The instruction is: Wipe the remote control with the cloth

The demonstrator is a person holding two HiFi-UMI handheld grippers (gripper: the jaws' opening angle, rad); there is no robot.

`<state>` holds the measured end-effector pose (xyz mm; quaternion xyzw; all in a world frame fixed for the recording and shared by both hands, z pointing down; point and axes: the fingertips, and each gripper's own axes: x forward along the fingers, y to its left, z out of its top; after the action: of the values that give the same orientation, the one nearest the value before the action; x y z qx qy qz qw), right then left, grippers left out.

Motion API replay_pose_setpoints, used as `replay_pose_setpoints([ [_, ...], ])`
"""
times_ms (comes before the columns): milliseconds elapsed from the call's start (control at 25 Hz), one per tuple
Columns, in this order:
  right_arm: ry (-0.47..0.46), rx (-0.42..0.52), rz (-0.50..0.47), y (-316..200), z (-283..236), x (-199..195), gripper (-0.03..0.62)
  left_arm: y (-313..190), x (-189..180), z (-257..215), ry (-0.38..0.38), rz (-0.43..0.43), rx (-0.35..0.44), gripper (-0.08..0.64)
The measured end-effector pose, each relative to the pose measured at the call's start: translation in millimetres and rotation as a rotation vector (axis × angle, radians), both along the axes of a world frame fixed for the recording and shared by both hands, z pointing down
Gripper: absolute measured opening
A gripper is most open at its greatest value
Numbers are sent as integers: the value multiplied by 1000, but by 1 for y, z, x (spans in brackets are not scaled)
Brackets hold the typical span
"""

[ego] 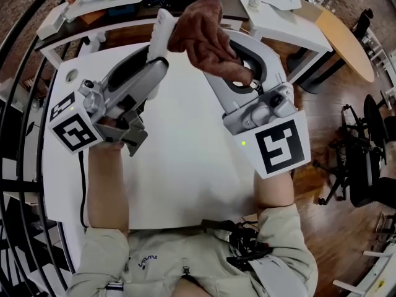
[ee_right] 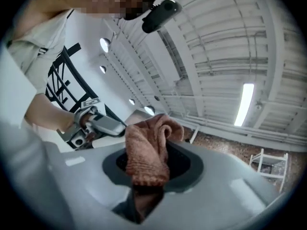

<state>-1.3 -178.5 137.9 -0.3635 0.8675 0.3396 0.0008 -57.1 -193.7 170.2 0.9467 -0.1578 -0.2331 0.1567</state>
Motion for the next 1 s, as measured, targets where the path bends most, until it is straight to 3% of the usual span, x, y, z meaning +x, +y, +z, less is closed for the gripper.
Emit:
replay_pose_setpoints([
  [200,3,-15,-20,-1,7,-10,106,0,0,-1,-8,-17,16,244],
  [680,90,-188,-150,-3,43,-31,106,-11,-10,5,-40,-133,21,244],
  [1000,110,-319,-220,-8,60,-33,104,-20,-11,17,-69,-162,-8,244],
])
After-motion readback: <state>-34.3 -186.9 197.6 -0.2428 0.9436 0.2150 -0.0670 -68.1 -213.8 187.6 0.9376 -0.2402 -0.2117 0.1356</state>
